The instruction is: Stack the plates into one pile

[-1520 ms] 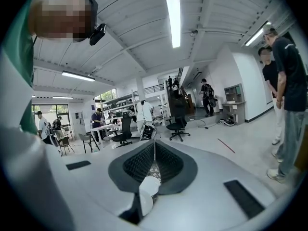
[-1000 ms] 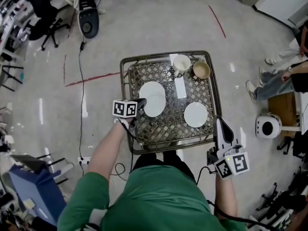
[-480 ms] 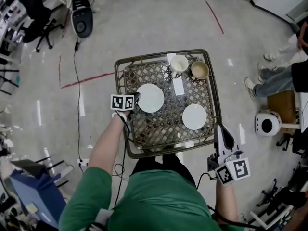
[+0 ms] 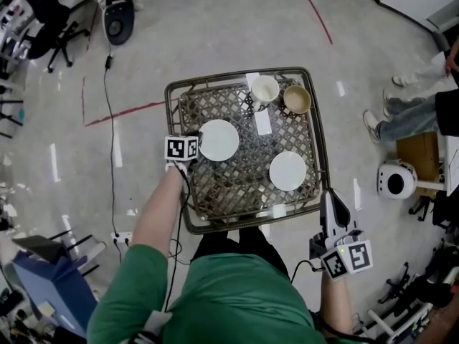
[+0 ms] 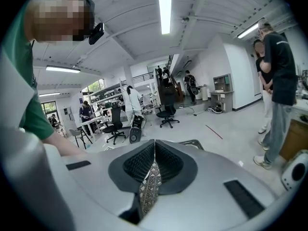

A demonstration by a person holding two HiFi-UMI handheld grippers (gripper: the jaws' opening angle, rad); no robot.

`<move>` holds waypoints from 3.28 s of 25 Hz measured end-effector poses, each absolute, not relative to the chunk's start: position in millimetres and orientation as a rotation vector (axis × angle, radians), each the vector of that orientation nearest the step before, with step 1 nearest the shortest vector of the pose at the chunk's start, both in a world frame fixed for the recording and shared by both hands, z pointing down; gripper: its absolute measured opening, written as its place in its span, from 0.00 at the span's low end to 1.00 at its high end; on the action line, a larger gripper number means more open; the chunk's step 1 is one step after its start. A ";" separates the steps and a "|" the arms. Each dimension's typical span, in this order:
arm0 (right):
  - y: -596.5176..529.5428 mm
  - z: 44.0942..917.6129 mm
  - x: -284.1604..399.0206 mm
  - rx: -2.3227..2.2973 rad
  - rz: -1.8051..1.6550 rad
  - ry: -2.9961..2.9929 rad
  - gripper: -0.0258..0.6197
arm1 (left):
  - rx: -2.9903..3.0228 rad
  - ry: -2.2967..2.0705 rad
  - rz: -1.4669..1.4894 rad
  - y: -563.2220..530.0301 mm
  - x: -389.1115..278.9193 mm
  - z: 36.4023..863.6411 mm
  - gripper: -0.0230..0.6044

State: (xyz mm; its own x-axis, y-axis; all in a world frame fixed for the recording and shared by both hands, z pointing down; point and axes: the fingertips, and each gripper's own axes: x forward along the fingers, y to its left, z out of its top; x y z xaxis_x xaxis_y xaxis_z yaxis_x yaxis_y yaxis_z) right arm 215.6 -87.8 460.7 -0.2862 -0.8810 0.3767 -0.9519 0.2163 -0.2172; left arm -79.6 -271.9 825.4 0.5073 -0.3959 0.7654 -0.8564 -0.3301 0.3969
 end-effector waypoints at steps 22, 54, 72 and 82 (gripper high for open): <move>-117.2 428.4 198.2 1.751 0.484 -2.439 0.08 | 2.282 -1.401 0.567 -257.1 -98.4 620.9 0.31; -136.5 498.6 298.0 1.805 0.754 -2.442 0.08 | 2.362 -1.725 0.242 -115.3 -102.0 435.1 0.30; -108.2 776.7 359.9 1.660 1.740 -2.020 0.26 | 2.212 -1.746 0.392 -102.1 -68.3 477.2 0.30; -89.2 817.4 344.1 1.511 1.685 -1.944 0.27 | 2.152 -1.730 0.419 -108.6 -59.2 501.9 0.30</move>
State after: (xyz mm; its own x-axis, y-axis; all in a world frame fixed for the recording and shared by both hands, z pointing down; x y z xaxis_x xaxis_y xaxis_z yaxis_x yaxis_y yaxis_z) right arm 344.1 -89.2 817.4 -0.4779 -0.5665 0.6714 -0.7448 -0.1439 -0.6516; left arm -59.2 -108.6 501.9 0.2121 -0.8746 0.4360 -0.9772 -0.1954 0.0834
